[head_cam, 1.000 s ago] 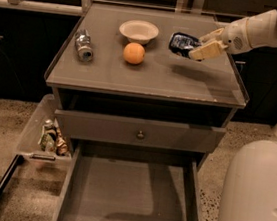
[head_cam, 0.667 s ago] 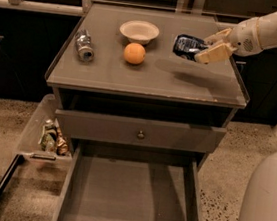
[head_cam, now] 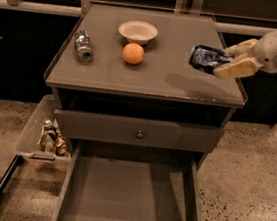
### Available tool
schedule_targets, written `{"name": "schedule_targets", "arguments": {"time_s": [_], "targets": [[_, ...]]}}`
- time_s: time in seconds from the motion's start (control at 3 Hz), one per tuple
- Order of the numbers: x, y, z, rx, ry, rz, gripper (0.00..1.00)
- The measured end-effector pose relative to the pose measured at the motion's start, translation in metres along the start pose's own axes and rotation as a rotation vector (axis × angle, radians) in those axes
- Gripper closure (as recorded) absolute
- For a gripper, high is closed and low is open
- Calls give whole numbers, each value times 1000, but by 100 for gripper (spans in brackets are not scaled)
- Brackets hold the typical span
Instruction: Place pepsi can into middle drawer
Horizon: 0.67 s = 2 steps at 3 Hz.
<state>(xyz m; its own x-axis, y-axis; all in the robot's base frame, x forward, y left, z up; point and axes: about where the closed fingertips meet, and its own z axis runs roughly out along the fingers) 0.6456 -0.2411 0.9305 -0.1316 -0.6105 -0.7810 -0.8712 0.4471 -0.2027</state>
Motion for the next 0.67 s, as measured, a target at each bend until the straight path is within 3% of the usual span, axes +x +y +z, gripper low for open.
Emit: {"name": "schedule_targets", "arguments": {"time_s": [0.33,0.67], "targets": [[17,35,-41,80,-5,27,100],[59,78,-42,74,36,102,100]]}}
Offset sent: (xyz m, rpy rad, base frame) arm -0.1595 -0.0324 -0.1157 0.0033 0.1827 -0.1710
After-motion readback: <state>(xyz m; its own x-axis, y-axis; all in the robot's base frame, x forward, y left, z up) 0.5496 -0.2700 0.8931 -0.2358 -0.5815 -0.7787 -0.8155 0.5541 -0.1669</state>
